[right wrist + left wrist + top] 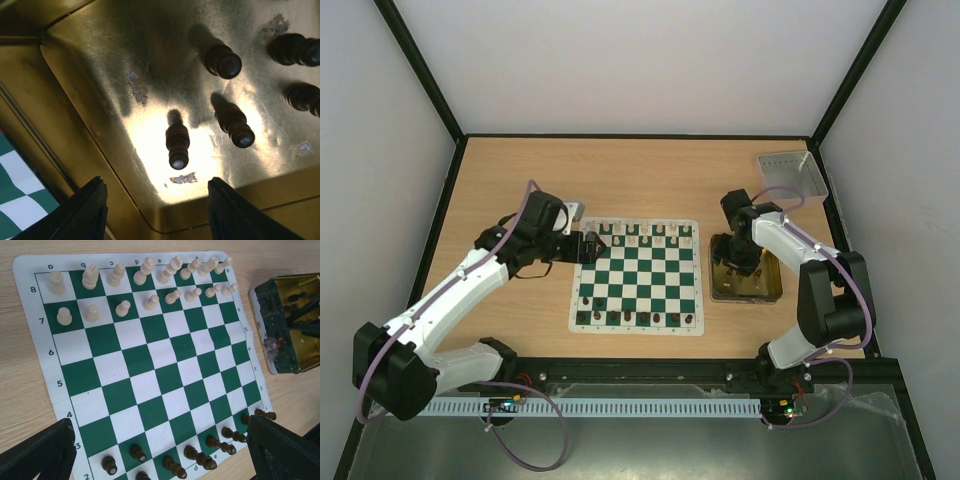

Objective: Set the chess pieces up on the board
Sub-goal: Pick up the chess piece from the storage box.

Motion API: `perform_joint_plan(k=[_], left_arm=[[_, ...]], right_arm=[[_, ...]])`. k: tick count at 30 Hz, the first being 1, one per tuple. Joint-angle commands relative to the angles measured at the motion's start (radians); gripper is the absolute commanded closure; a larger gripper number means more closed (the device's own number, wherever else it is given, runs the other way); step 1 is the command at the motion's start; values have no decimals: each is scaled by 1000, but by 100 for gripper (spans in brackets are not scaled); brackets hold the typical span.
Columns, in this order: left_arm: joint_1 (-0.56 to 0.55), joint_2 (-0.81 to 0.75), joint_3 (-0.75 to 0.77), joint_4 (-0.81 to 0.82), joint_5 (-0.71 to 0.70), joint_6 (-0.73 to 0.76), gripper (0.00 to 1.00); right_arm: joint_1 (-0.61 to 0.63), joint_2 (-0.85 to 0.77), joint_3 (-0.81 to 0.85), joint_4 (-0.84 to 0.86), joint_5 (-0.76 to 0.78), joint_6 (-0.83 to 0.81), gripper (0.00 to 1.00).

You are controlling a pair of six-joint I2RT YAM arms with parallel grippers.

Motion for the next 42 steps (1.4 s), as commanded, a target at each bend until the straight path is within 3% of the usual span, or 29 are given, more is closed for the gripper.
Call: perform_joint_plan(k=[1,8,21,42], left_arm=[[-8,13,-19,6,-17,22,7],[-29,20,-24,-8,-87,21,7],[-43,24,-33,-10,-121,19,7],[-52,25,-35,-12,-144,11,6]], right_arm=[[-1,-16,2,28,23,-6,48],[-16,23,2,51,29,-7,60],[-26,37,-36,75,25,-14,65],[-29,54,-43,87,48,-23,82]])
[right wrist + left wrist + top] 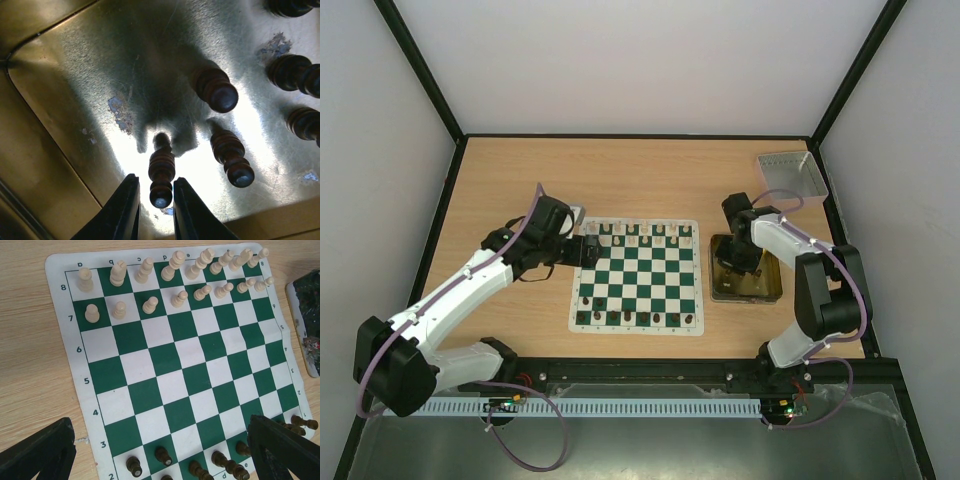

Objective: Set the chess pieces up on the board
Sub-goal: Pick up the chess piece from the storage box.

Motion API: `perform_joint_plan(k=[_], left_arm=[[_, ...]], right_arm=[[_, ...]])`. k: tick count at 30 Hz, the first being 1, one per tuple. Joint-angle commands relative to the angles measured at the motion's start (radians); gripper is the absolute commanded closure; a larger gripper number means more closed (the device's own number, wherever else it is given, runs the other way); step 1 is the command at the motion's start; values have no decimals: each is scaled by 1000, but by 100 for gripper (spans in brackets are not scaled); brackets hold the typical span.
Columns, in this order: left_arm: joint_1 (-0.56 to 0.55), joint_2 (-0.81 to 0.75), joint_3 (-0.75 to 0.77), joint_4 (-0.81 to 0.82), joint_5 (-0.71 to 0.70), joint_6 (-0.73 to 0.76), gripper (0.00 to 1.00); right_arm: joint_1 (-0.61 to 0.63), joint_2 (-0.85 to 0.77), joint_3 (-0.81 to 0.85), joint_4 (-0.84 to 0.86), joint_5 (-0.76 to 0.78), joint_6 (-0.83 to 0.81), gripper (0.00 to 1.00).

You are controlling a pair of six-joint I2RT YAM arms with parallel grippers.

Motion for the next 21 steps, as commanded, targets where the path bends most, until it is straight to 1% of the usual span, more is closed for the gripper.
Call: perform_joint_plan(k=[1,10,14,17,21], left_arm=[[-5,6,-10,-11,-11,-4,6],[-7,3,-15,-8,-19,-7,6],[-8,1,-17,-6,-23,-8,6],[-7,0,-19,-4,-25,-10,6],[-7,0,-21,0,-25,-12,6]], right_arm=[[-6,13,-3,3,28,-7,82],[-6,28,-11,9,24,-10,83],[-6,21,-2,1,22,-10,92],[-6,-1,21,-27,38,-9,96],[-5,-38,63,-70,65,-11,96]])
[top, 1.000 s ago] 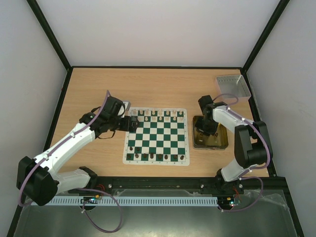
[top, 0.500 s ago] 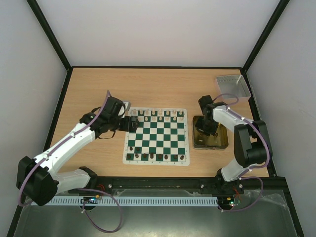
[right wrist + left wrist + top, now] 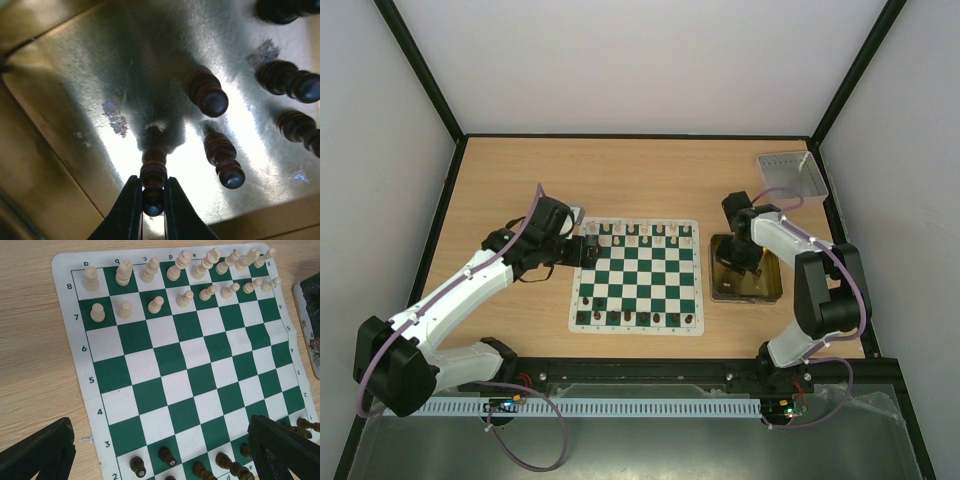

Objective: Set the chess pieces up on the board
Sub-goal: Pick up the chess piece from the storage box.

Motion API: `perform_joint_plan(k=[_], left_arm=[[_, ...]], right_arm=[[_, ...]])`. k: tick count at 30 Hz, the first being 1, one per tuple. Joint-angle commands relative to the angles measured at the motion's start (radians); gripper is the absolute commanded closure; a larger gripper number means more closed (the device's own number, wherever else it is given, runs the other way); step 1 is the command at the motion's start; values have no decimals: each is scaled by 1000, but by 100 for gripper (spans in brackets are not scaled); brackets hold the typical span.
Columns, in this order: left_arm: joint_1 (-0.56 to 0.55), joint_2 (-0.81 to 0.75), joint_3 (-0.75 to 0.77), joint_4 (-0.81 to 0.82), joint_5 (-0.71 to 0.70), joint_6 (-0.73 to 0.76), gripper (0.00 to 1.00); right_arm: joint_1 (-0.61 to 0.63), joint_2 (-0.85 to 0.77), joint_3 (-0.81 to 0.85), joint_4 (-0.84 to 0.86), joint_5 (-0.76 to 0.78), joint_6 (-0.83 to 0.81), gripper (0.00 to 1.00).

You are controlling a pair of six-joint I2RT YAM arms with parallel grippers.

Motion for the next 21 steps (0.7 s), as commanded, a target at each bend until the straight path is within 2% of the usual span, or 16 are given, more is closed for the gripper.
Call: perform_joint_plan(k=[1,9,15,21], left_arm=[[-5,0,-16,1,-7,-8,6],[-4,4,-19,4,-15,-12,6],[-4,5,-17,3,-47,-18,6],[19,5,-17,-13,-118,-42,6]], right_arm=[[-1,-64,69,-75,55,-8,96],[67,-114,131,-141,90,8,97],[269,-83,277,-209,123,32,97],[478,79,466,-248,64,14,97]])
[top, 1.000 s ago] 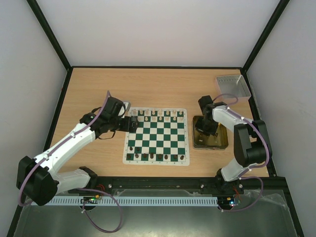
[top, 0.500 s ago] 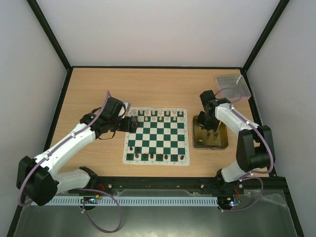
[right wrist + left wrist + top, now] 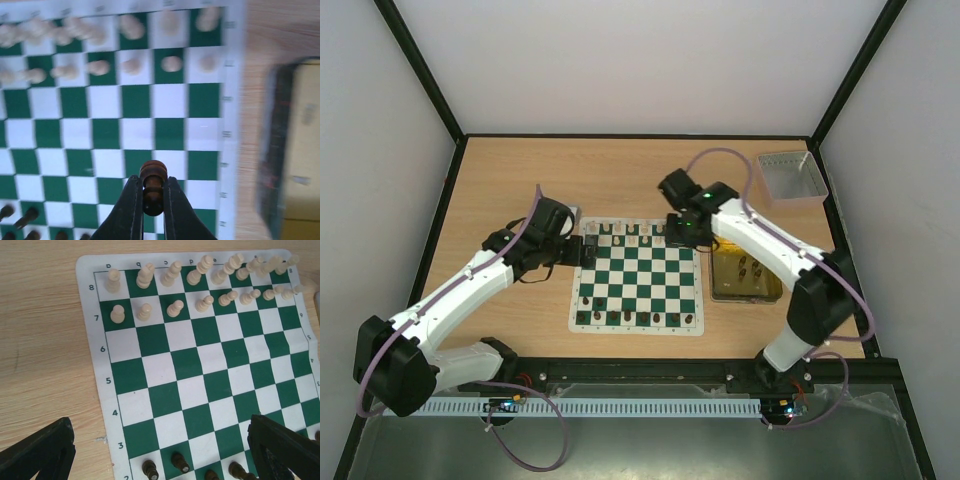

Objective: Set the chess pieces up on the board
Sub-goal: Pick up the chess piece from the storage box, then place the chess piece on the chessboard.

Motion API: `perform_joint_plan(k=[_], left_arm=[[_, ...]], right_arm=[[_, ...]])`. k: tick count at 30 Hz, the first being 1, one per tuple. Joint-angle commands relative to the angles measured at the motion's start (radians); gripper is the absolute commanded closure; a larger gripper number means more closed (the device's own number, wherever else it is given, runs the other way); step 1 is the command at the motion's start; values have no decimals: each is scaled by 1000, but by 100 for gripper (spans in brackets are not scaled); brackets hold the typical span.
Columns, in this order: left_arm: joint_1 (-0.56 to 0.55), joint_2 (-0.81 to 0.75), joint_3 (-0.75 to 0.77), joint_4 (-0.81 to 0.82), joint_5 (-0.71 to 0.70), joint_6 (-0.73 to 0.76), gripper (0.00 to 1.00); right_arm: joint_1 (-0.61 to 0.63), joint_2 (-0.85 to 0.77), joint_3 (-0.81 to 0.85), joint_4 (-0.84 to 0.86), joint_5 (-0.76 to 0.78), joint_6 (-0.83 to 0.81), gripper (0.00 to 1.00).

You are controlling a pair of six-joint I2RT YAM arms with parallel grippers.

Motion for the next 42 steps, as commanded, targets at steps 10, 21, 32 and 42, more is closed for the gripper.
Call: perform_joint_plan(k=[10,21,32,42], left_arm=[[112,-27,7,-91,-298,-124,1],[167,-40,42,-246,-675,-323,1],[163,-49,47,-290,-747,-393,1],[156,-48,43,-292,-769,-402,1]], right_arm=[[279,346,304,-111,-99,-105,97],[344,447,326,-102,-151,-139,97],[402,518,354,-96,-197,-150,97],[436,540,347,-93,-225,-142,96]])
